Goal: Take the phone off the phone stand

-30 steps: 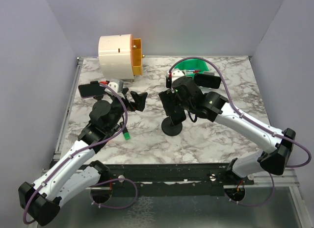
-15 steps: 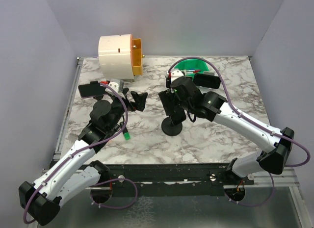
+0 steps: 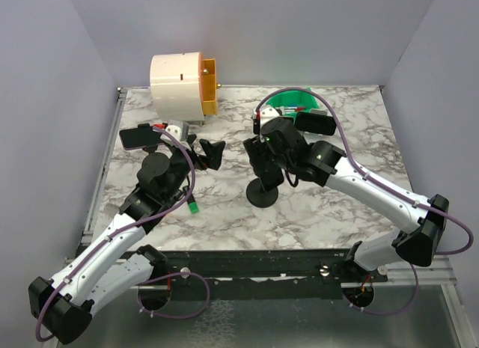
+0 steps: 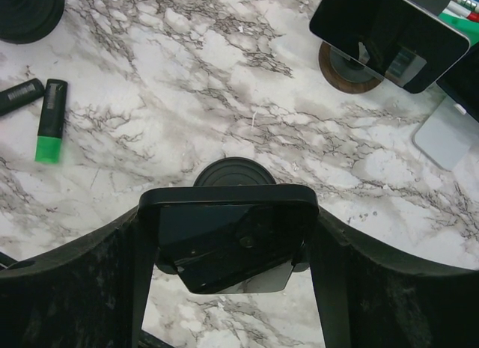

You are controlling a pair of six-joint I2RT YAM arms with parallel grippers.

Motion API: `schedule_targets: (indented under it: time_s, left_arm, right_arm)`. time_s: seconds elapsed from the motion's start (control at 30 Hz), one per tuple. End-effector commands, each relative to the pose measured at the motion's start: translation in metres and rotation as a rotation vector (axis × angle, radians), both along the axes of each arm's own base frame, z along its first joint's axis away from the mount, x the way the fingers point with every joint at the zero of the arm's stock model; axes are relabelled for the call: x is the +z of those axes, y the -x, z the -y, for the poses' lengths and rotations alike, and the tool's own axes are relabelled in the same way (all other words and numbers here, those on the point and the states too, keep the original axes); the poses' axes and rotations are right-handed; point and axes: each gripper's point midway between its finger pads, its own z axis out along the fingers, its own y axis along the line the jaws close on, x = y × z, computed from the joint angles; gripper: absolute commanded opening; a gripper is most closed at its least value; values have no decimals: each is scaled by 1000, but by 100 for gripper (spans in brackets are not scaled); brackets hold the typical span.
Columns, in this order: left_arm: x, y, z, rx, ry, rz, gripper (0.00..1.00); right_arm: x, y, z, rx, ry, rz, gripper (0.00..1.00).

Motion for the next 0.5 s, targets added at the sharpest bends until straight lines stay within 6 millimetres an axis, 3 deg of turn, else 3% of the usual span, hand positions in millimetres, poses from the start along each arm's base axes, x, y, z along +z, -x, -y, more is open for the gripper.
schedule_targets:
  time_s: [0.0, 0.27, 0.47]
  left_arm:
    - [12, 1, 0, -9, 11, 24, 99]
    - [10, 2, 8, -47, 10, 20, 99]
    - [13, 13, 27, -170, 16, 46, 99]
  right_arm:
    - [7, -1, 4, -18, -10, 40, 69]
    - [20, -2, 18, -91, -71, 103, 58]
    - [30, -3, 27, -151, -106, 121, 53]
